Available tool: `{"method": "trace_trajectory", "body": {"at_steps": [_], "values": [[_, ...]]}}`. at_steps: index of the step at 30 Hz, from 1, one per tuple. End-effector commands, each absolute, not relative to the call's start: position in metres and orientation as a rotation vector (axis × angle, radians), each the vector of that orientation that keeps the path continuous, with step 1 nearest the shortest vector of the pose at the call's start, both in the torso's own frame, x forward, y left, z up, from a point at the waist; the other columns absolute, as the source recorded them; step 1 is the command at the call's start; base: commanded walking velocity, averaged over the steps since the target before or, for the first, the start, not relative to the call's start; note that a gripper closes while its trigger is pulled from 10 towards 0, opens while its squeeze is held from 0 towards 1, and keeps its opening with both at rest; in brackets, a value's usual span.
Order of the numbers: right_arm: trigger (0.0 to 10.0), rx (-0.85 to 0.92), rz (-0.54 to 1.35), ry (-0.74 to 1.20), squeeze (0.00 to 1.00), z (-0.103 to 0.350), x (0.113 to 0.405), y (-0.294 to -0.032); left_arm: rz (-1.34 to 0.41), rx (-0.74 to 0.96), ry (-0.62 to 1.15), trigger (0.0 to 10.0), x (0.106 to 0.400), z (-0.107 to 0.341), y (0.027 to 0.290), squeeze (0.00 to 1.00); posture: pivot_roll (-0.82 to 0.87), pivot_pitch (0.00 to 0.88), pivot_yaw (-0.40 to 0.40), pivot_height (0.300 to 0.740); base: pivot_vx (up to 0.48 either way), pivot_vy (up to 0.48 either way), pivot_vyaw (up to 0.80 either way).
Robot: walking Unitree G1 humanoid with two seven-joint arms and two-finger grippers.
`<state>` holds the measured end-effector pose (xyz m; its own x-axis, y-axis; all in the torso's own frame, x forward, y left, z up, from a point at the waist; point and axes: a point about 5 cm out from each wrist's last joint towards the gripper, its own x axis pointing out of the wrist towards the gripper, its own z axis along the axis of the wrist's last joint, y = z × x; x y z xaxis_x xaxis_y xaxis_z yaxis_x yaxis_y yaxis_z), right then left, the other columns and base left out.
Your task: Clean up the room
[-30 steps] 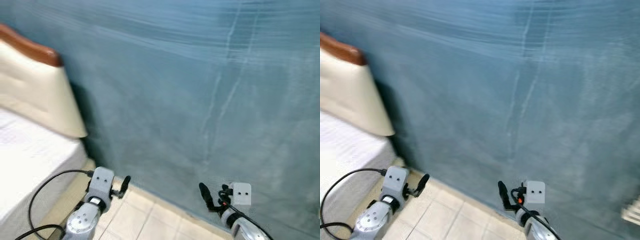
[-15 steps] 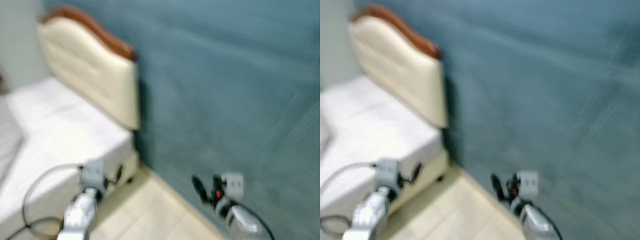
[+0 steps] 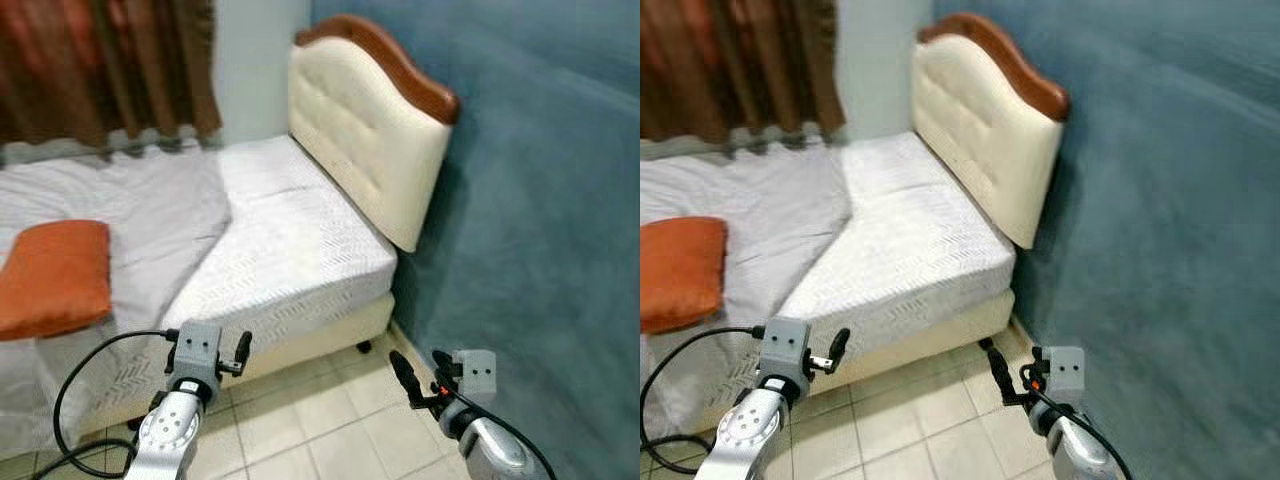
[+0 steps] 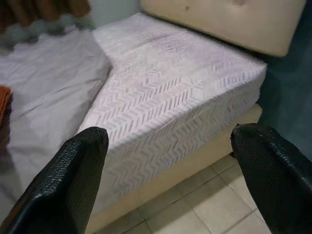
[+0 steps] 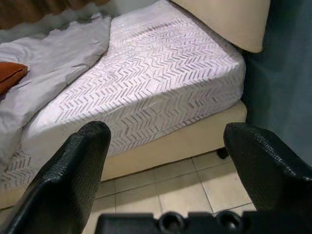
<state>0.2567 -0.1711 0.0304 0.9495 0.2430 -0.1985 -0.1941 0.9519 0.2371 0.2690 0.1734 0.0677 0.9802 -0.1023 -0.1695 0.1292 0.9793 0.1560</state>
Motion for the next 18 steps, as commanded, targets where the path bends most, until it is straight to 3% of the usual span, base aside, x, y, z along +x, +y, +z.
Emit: {"method": "trace_trajectory", "body": {"at_steps": [1, 8, 15, 18], "values": [[10.0, 0.226, 0.235, 0.235, 1.0, 0.028, 0.255, -0.169, -0.145, 0.193, 0.121, 10.0, 0.267, 0.073, 0.174, 0.0, 0.09, 0.0, -0.056, 0.74, 0.0, 0.0, 0.54], [10.0, 0.222, 0.268, 0.216, 1.0, 0.031, 0.259, -0.164, -0.133, 0.171, 0.1, 10.0, 0.268, 0.075, 0.171, 0.0, 0.09, 0.0, -0.06, 0.74, 0.0, 0.0, 0.53], [10.0, 0.297, 0.324, 0.206, 1.0, 0.032, 0.26, -0.156, -0.13, 0.136, 0.092, 10.0, 0.271, 0.08, 0.17, 0.0, 0.09, 0.0, -0.049, 0.74, 0.0, 0.475, 0.49], [10.0, 0.231, 0.31, 0.208, 1.0, 0.034, 0.265, -0.155, -0.139, 0.144, 0.091, 10.0, 0.272, 0.081, 0.171, 0.0, 0.09, 0.0, -0.05, 0.74, 0.0, 0.454, 0.53]]}}
